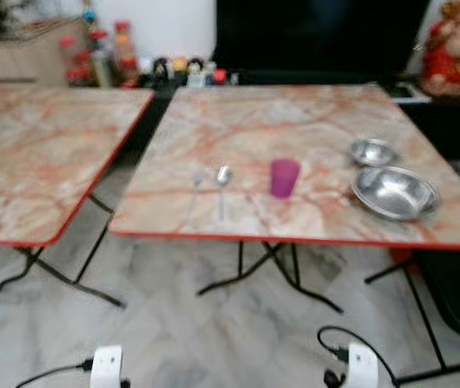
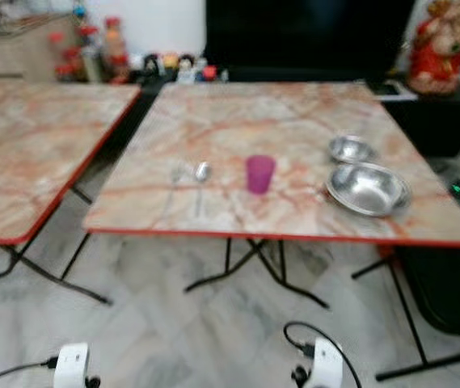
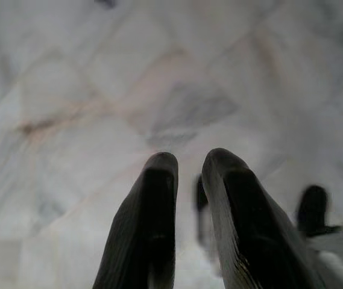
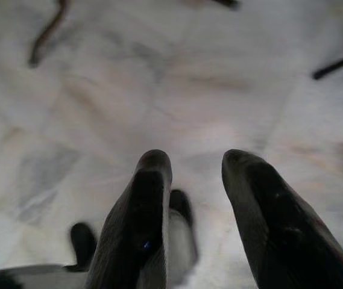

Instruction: Setting the table

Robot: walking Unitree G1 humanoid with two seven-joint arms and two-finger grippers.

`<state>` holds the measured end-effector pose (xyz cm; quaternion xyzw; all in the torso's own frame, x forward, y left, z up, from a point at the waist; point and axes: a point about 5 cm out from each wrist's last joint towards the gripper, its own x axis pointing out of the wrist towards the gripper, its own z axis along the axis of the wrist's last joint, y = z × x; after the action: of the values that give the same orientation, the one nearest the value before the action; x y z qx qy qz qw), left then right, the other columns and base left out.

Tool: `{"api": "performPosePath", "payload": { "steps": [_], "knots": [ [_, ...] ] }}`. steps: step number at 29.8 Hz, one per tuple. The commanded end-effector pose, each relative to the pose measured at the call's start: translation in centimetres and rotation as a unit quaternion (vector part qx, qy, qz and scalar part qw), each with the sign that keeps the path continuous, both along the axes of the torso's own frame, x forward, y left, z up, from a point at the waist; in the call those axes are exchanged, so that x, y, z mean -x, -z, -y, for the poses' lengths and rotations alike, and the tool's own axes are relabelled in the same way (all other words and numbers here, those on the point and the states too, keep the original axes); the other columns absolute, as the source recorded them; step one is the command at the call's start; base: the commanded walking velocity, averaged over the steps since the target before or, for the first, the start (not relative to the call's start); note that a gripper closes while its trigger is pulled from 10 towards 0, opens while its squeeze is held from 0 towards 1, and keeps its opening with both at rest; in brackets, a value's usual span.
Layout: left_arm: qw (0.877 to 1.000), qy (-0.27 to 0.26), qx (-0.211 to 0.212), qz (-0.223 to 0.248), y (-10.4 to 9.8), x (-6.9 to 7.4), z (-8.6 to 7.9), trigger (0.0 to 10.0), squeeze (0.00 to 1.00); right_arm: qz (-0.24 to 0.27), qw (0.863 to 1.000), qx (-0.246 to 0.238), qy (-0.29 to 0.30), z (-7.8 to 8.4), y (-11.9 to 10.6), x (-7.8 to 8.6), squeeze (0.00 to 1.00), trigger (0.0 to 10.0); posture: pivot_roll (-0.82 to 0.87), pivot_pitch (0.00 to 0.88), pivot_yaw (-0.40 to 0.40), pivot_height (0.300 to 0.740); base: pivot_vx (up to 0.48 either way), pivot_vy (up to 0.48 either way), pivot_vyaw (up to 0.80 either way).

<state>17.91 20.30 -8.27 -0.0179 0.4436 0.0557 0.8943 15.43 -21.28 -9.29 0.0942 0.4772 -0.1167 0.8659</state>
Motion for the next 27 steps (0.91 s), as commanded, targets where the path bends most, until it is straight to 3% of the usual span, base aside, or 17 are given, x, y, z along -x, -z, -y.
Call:
{"api": "performPosePath", "payload": {
  "steps": [1,5,21,27],
  "knots": [
    [1.000,-0.006,-0.006,-0.008,0.09,0.44,-0.75,10.0,0.00,0.018,1.000,-0.002,-0.003,-0.34,-0.43,-1.16,0.00,10.0,0.03,0.000,-0.014,0.728,0.360,0.000,0.00],
    [1.000,-0.006,-0.008,-0.011,0.15,0.54,-0.74,10.0,0.00,0.018,1.000,-0.001,-0.004,-0.30,-0.43,-1.16,0.00,10.0,0.03,0.000,-0.015,0.728,0.338,0.000,0.00],
    [1.000,0.000,-0.012,-0.018,0.35,0.84,-0.45,10.0,0.00,0.025,1.000,-0.005,-0.004,-0.45,-0.54,-1.43,0.00,10.0,0.03,0.000,-0.016,0.728,0.000,0.000,0.00],
    [1.000,-0.001,-0.013,-0.018,0.33,0.90,-0.67,10.0,0.00,0.026,1.000,-0.005,-0.005,-0.38,-0.58,-1.48,0.00,10.0,0.03,0.000,-0.018,0.728,0.000,-0.255,0.00]
  ]
}}
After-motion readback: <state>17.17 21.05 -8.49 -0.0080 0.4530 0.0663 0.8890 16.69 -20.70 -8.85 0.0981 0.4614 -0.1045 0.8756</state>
